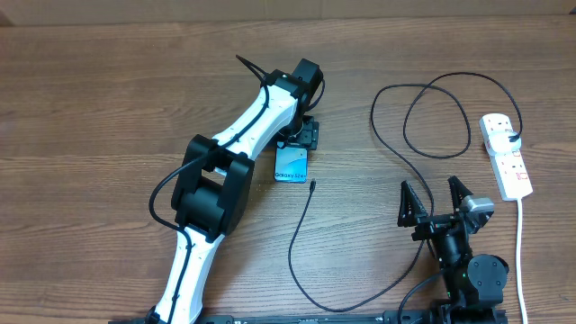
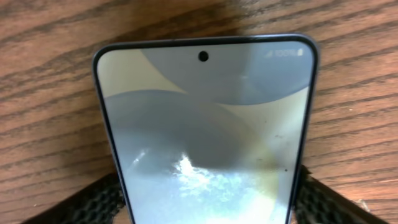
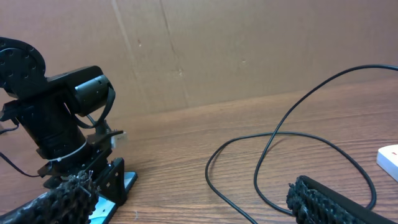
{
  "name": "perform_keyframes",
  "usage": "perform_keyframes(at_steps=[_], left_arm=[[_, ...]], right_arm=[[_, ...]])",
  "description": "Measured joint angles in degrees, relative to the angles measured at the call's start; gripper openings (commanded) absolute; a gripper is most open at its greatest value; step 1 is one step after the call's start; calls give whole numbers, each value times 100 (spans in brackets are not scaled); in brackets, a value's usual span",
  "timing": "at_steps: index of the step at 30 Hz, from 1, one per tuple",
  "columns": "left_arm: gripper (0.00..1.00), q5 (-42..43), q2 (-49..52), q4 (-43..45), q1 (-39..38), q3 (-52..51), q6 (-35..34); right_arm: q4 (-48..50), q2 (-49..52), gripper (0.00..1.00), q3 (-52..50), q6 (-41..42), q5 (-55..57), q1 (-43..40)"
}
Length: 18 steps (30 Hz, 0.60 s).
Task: Plug charger to phone and switch on socket
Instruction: 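Lower the left gripper and close it on the phone's top edge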
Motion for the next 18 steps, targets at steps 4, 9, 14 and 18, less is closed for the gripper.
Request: perform_keyframes(at_steps=[4, 9, 14, 18], left_arm=[[69, 13, 0, -20, 0, 0, -37], [65, 7, -7, -13, 0, 0, -120], [78, 0, -9, 2, 0, 0, -238], [76, 0, -9, -4, 0, -7, -337]], right_arm=[[-2, 0, 100, 0, 0, 2, -2], [-2, 0, 100, 0, 0, 2, -2], [-2, 0, 100, 0, 0, 0, 0], [-4, 0, 100, 0, -2, 2, -2]])
